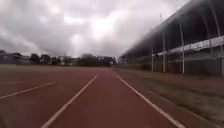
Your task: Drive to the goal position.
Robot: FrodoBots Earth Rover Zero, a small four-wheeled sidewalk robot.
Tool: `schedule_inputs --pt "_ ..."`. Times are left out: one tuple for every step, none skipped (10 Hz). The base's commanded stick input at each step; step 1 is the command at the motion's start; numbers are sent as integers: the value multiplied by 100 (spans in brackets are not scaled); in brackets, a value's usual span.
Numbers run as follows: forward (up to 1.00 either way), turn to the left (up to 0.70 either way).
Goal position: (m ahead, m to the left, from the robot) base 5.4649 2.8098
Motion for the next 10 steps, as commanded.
schedule_inputs --pt "70 0" --pt "70 0" --pt "70 0" --pt "70 0" --pt "70 0" --pt "70 0" --pt "70 0" --pt "70 0" --pt "70 0" --pt "70 0"
